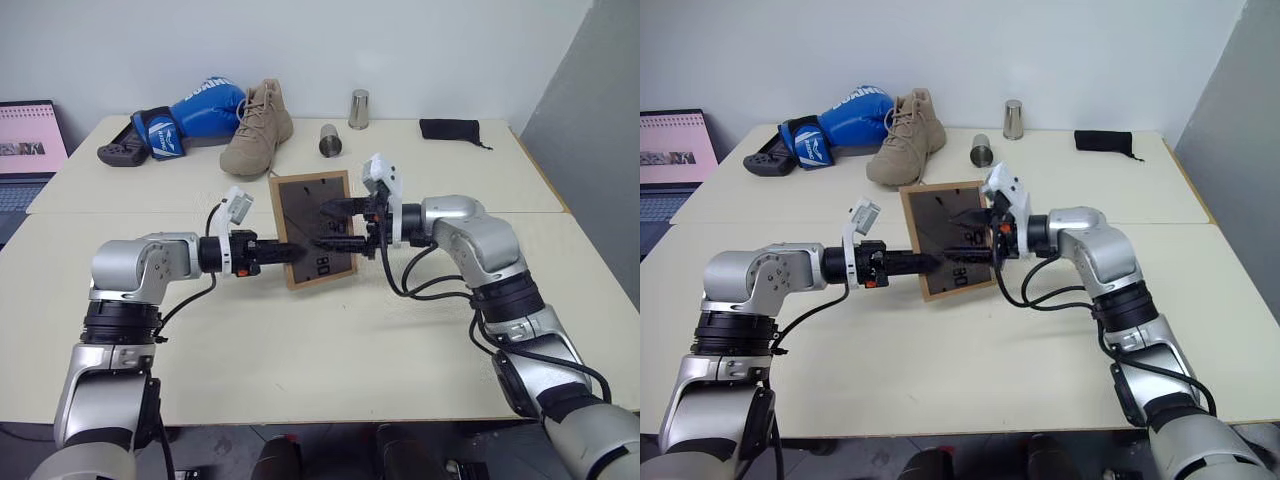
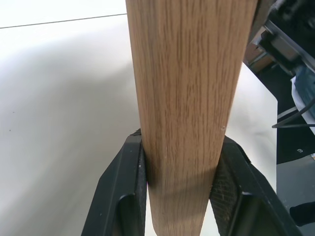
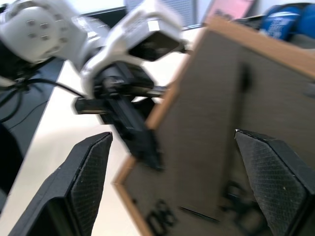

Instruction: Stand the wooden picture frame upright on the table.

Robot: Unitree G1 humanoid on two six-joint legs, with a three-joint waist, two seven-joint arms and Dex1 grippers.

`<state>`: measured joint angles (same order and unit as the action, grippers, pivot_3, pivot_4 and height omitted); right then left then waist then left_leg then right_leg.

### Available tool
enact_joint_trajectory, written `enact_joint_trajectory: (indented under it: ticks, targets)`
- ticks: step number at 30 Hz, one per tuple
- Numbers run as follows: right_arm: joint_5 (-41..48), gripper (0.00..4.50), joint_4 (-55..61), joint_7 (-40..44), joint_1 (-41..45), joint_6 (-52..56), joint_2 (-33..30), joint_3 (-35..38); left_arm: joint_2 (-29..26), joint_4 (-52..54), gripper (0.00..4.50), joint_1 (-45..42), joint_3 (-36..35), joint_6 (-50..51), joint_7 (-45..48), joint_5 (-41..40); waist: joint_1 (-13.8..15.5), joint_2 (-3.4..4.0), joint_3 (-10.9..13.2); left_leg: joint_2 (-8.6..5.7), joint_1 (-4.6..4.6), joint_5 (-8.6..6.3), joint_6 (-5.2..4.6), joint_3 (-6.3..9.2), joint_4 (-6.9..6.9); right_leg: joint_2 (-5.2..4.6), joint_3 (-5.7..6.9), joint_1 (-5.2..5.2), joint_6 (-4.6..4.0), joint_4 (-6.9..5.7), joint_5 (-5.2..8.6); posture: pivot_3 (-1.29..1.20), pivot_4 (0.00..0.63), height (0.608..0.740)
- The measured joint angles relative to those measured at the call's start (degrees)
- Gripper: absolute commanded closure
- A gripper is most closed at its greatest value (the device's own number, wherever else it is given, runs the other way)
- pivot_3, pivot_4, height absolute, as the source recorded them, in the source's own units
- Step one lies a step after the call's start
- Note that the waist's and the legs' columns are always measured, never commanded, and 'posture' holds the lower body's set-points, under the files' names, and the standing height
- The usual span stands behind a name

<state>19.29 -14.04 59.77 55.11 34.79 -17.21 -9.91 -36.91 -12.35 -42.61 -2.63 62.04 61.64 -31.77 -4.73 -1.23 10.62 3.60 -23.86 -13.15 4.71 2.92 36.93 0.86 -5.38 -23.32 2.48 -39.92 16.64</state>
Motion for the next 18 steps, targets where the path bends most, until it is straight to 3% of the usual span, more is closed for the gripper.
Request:
enact_joint_trajectory:
  ticks: [9,18]
  targets:
    - [-0.02,0.28,-0.95,-0.6,-0.17,-1.32,1.2,-0.04,-0.31,-0.01,3.2,0.0,0.0,-0.11,0.16,0.09,-0.01,0.0,0.0,0.0,0.0,0.0,0.0,0.0,-0.01,0.0,0.0,-0.01,0.0,0.0,0.0,0.0,0.15,0.74]
    - [4.1,0.28,8.11,2.25,-3.29,4.47,-0.71,-0.07,-1.32,-0.79,3.2,0.0,0.09,-0.19,0.58,0.3,0.07,0.0,0.0,0.0,-0.02,0.0,0.0,0.01,0.0,0.0,0.02,-0.01,0.0,0.02,0.0,0.0,0.15,0.74]
